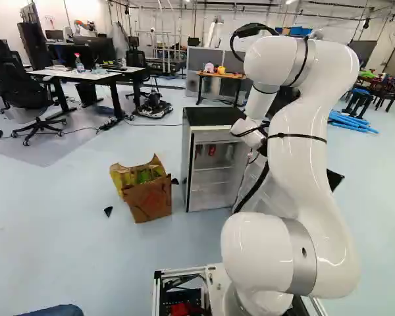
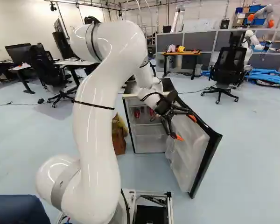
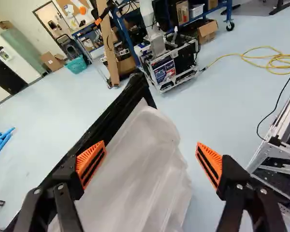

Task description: Grab a drink from the fridge

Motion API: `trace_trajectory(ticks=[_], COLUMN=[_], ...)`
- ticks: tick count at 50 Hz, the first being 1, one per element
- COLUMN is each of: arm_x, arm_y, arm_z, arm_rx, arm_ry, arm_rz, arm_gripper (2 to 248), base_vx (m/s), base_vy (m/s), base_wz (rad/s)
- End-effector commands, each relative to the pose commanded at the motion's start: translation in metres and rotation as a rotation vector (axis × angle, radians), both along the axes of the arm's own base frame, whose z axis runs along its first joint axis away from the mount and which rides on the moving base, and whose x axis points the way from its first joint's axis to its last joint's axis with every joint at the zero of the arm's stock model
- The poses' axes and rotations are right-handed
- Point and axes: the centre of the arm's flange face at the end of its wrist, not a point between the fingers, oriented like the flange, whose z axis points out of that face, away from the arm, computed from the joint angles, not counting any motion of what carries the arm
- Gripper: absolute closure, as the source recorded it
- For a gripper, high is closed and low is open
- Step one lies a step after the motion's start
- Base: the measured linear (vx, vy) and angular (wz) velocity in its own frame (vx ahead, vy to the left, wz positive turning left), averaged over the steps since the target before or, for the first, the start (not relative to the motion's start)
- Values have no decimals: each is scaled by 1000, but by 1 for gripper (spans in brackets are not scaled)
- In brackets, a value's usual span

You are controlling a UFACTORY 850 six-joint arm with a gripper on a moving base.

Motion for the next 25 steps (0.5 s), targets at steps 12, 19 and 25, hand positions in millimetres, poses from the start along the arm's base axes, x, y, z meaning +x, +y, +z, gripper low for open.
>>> trace_trajectory(ticks=[12, 19, 25], arm_x=[12, 14, 14], arm_y=[-21, -25, -25], arm_z=[2, 3, 3], arm_rx=[-10, -12, -12], arm_ry=[-31, -36, -36], arm_rz=[-30, -35, -35], arm_gripper=[3, 3, 3], base_vx=[0, 0, 0], base_vy=[0, 0, 0], base_wz=[0, 0, 0])
